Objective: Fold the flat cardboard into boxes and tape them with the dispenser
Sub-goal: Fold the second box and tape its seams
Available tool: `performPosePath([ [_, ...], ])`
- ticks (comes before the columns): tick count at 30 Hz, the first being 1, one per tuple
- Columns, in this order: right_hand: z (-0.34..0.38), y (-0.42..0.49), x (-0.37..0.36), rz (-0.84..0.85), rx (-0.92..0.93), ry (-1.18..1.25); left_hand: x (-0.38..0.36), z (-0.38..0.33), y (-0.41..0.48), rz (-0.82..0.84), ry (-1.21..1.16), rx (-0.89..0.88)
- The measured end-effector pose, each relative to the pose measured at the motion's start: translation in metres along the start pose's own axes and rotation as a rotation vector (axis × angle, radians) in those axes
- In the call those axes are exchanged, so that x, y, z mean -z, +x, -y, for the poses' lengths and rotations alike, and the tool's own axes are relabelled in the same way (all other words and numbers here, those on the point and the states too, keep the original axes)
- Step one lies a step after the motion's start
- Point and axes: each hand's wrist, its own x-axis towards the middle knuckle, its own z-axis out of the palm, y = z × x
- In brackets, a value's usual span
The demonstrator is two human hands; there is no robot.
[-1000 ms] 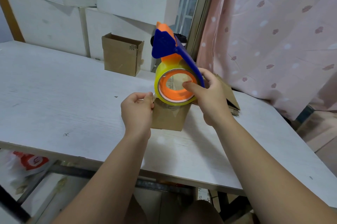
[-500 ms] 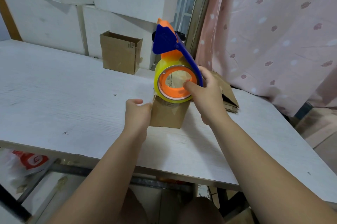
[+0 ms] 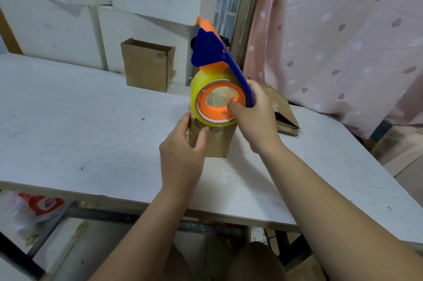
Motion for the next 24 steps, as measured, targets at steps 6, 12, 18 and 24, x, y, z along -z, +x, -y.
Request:
performPosePath([
  [6,0.0,0.001,-0.001,-0.006,-0.026,0.018,0.001,-0.005,0.013,-0.039,0.114,-0.1],
  [12,0.002,0.003,-0.001,-0.016,-0.052,-0.037,-0.005,0.006,0.013,-0.177,0.386,-0.186],
  [18,0.011,0.003,0.005,-0.041,-0.032,-0.168,-0.002,0.008,0.019,-0.301,0.502,-0.301],
  [24,0.036,0.006,0.012,0.01,0.225,-0.598,0.003,0.011,0.021,-0.294,0.535,-0.436],
])
